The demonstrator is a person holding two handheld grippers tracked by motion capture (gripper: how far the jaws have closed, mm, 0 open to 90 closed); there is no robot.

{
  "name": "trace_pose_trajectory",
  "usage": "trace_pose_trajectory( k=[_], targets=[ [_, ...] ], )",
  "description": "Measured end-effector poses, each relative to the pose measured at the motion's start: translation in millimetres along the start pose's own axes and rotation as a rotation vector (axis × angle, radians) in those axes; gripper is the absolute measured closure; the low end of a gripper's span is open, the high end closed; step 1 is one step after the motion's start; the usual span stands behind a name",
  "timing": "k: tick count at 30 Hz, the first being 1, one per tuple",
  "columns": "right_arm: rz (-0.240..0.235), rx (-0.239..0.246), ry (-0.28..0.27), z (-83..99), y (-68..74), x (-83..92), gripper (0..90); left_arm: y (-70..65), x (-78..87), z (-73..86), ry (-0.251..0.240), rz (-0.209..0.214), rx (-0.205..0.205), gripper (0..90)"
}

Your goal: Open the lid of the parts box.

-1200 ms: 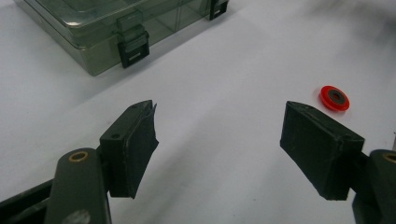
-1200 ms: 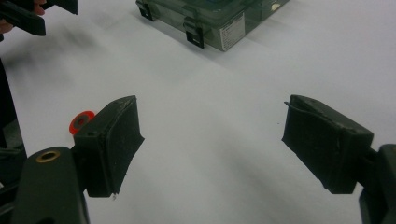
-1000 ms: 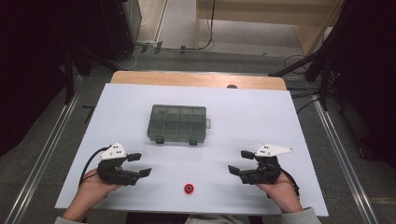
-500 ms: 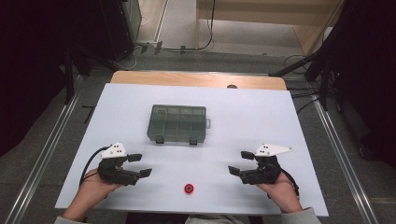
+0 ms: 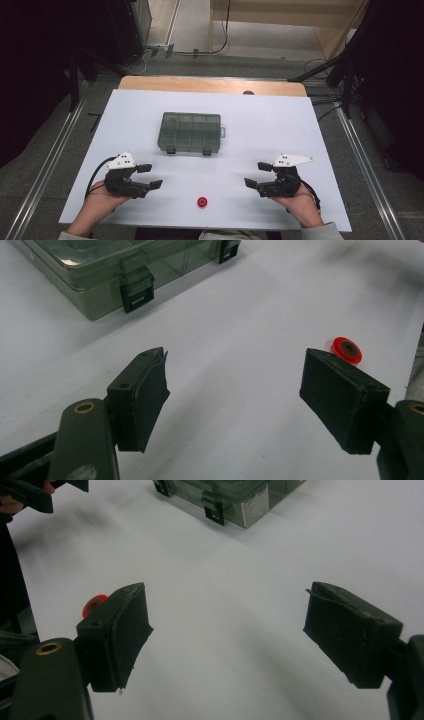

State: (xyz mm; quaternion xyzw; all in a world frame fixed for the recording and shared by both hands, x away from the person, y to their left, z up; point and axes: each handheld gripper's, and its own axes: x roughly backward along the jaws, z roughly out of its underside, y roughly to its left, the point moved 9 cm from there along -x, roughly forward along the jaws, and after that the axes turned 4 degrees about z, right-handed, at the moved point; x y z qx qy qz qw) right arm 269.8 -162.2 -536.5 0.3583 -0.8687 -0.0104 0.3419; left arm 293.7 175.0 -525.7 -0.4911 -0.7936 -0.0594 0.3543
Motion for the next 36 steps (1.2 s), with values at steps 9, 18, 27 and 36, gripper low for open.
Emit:
trace_pose_trajectory(
  k=[9, 18, 27, 36],
  targets=[
    [0.007, -0.016, 0.021, 2.0, 0.2, -4.7, 19.9, 0.8, 0.5, -0.5, -0.004, -0.003, -0.001, 26.4],
    [0.014, -0.028, 0.016, 0.4, 0.2, -3.8, 19.9, 1.1, 0.8, 0.1, -0.002, -0.002, 0.001, 26.4],
    [0.004, -0.036, 0.021, -4.8, 2.8, -8.2, 20.8, 3.3, 5.1, 1.4, -0.026, -0.022, 0.005, 26.3],
    [-0.012, -0.031, 0.027, -10.7, 5.5, -15.0, 21.9, 5.6, 7.1, 3.2, -0.045, -0.047, 0.037, 26.2]
  ],
)
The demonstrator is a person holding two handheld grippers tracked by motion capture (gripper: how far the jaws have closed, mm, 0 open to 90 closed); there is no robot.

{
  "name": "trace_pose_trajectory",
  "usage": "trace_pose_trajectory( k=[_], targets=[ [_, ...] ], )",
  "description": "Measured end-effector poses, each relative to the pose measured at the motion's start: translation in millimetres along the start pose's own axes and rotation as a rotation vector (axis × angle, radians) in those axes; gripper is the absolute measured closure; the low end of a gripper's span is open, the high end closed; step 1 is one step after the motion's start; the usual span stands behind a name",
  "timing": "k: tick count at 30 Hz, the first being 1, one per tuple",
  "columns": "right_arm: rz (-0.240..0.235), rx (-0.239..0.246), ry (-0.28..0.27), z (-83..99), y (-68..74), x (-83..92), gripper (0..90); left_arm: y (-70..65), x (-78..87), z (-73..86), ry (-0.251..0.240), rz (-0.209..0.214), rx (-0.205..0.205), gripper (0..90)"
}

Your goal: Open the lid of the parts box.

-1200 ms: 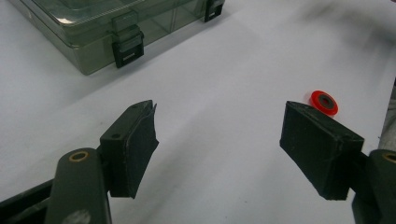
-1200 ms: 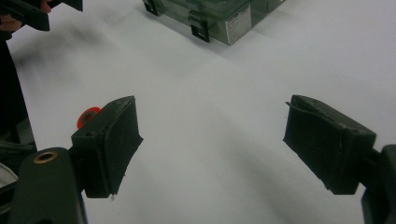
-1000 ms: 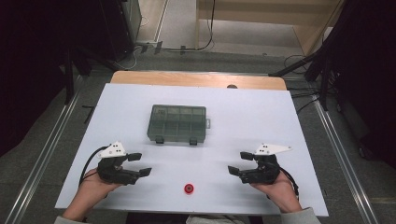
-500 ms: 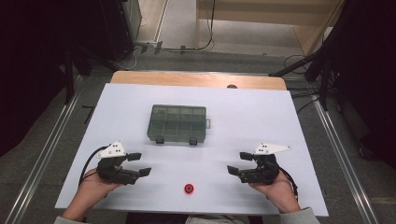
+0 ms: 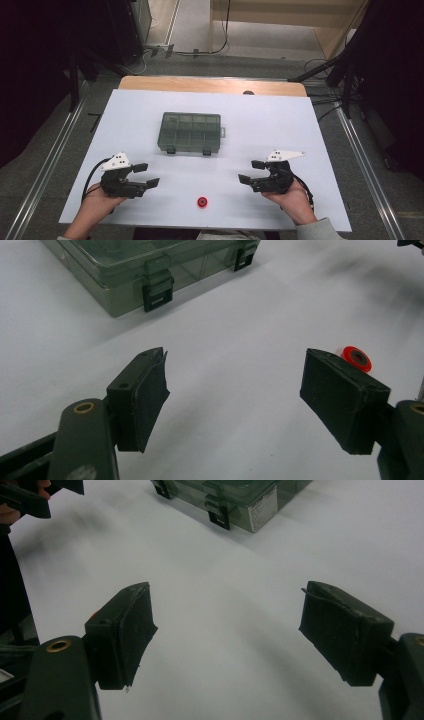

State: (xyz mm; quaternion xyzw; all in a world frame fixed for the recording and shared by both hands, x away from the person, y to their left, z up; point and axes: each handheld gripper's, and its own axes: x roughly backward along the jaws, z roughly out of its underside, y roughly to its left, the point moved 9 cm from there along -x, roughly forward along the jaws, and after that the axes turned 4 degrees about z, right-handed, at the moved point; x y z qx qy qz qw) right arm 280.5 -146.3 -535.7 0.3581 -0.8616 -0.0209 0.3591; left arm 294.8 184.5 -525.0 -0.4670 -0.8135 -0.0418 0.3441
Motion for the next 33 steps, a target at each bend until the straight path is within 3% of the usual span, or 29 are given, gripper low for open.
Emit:
trace_pose_trajectory(
  k=[11, 13, 33],
  targets=[
    [-0.003, 0.023, 0.008, -6.6, 2.8, -8.5, 22.1, -0.7, 4.0, 3.0, 0.0, -0.002, -0.002, 26.1],
    [-0.004, 0.025, 0.006, -8.3, 3.0, -10.1, 22.3, -0.8, 3.2, 2.7, -0.004, 0.004, -0.004, 20.0],
    [-0.012, 0.018, -0.008, -26.6, -1.4, -25.9, 23.5, -1.1, 2.8, 1.5, -0.002, -0.002, 0.0, 20.0]
  ],
)
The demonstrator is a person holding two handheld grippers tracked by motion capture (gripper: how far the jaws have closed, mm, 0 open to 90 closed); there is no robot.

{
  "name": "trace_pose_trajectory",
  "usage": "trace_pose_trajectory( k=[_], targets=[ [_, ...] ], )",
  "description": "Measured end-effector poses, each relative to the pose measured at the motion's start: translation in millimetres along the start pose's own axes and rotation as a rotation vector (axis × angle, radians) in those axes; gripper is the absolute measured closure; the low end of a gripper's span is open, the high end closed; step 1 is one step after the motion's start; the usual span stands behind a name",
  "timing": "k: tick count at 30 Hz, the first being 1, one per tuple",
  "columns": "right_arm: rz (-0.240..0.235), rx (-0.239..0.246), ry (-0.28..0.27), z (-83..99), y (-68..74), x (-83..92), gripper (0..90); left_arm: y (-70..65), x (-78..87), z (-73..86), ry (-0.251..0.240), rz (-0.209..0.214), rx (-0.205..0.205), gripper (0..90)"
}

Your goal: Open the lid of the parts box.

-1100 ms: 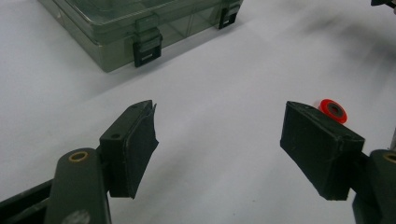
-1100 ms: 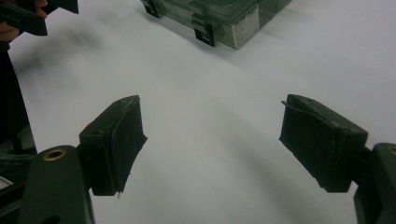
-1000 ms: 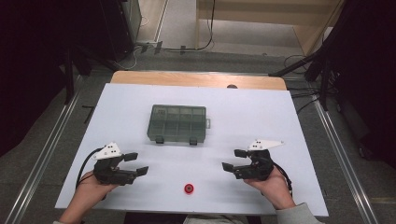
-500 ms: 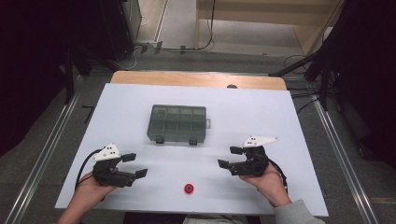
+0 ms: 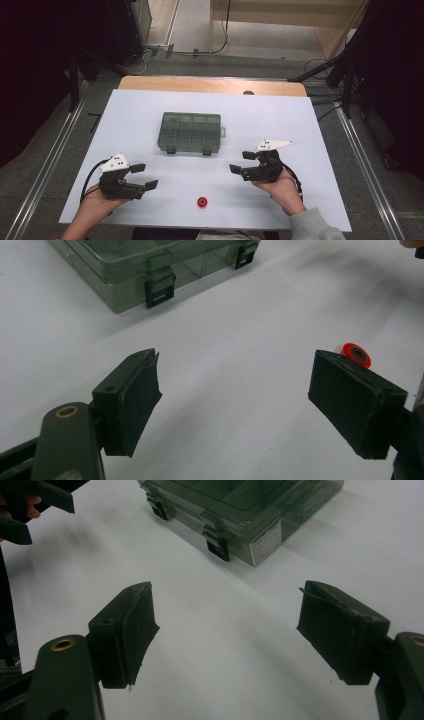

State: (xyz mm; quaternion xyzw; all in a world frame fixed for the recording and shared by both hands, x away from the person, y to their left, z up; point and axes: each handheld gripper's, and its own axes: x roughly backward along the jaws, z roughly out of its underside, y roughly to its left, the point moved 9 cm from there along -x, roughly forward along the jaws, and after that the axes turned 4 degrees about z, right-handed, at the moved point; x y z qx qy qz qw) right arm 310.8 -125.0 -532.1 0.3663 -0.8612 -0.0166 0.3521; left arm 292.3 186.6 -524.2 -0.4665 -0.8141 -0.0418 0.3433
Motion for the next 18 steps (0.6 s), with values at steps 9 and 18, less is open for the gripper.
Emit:
trace_pose_trajectory(
  k=[9, 18],
  targets=[
    [0.002, 0.011, 0.002, -6.4, 0.9, -8.6, 24.1, -0.2, -0.2, 0.0, 0.002, -0.001, -0.001, 20.0],
    [0.017, 0.022, 0.003, -12.8, 0.2, -19.1, 25.1, -0.6, -0.6, 0.6, 0.007, -0.001, -0.004, 20.0]
  ],
)
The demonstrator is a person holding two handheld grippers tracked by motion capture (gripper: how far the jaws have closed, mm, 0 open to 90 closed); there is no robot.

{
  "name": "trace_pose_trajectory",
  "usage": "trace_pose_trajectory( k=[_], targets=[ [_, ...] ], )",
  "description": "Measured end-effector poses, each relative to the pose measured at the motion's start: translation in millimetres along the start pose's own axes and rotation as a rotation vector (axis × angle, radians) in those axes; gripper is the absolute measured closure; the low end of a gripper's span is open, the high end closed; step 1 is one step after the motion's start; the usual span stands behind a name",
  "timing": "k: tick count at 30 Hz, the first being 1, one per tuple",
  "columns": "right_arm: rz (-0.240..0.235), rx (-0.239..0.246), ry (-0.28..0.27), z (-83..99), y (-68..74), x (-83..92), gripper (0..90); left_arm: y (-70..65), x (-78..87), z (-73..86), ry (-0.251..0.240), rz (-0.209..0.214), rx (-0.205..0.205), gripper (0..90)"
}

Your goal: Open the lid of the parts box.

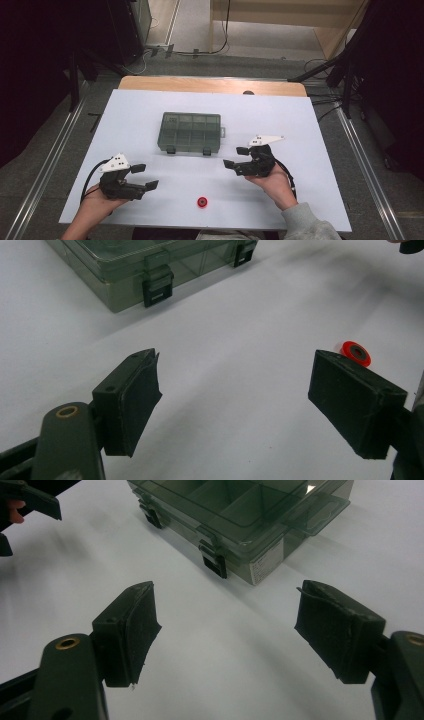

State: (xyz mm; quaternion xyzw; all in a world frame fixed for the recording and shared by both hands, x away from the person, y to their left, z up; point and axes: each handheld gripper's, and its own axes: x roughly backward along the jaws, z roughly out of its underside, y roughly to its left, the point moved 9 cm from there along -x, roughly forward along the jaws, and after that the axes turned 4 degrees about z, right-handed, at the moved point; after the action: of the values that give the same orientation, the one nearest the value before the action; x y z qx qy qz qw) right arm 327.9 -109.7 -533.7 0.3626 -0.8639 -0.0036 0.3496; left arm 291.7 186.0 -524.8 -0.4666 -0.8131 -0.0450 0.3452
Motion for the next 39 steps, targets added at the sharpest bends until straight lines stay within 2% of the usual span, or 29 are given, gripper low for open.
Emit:
trace_pose_trajectory(
  k=[25, 29, 32, 33, 34, 35, 38, 39],
  targets=[
    [0.035, 0.021, 0.016, -10.7, -3.0, -24.9, 30.6, -0.1, -0.6, 0.3, 0.005, -0.001, -0.003, 20.0],
    [0.039, 0.027, 0.021, -11.5, -3.0, -29.6, 36.2, 0.1, -0.3, 0.4, 0.005, -0.002, -0.001, 20.1],
    [0.041, 0.032, 0.032, -9.8, -3.3, -33.4, 45.4, 0.4, -0.3, 0.5, 0.005, -0.003, -0.001, 20.1],
    [0.041, 0.032, 0.032, -9.8, -3.3, -33.4, 45.4, 0.6, -0.4, 0.6, 0.006, -0.004, -0.002, 20.1],
    [0.054, 0.029, 0.041, -8.7, -3.9, -35.5, 50.5, 0.4, -0.6, 0.9, 0.008, -0.003, -0.002, 20.1],
    [0.054, 0.029, 0.041, -8.7, -3.9, -35.5, 50.5, 0.4, -0.6, 0.9, 0.008, -0.003, -0.002, 20.1],
    [0.067, 0.032, 0.05, -7.1, -7.0, -38.3, 59.9, 0.3, -0.3, 0.7, 0.007, -0.004, -0.003, 20.1],
    [0.067, 0.032, 0.05, -7.1, -7.0, -38.3, 59.9, 0.3, -0.3, 0.7, 0.007, -0.004, -0.003, 20.1]
  ],
)
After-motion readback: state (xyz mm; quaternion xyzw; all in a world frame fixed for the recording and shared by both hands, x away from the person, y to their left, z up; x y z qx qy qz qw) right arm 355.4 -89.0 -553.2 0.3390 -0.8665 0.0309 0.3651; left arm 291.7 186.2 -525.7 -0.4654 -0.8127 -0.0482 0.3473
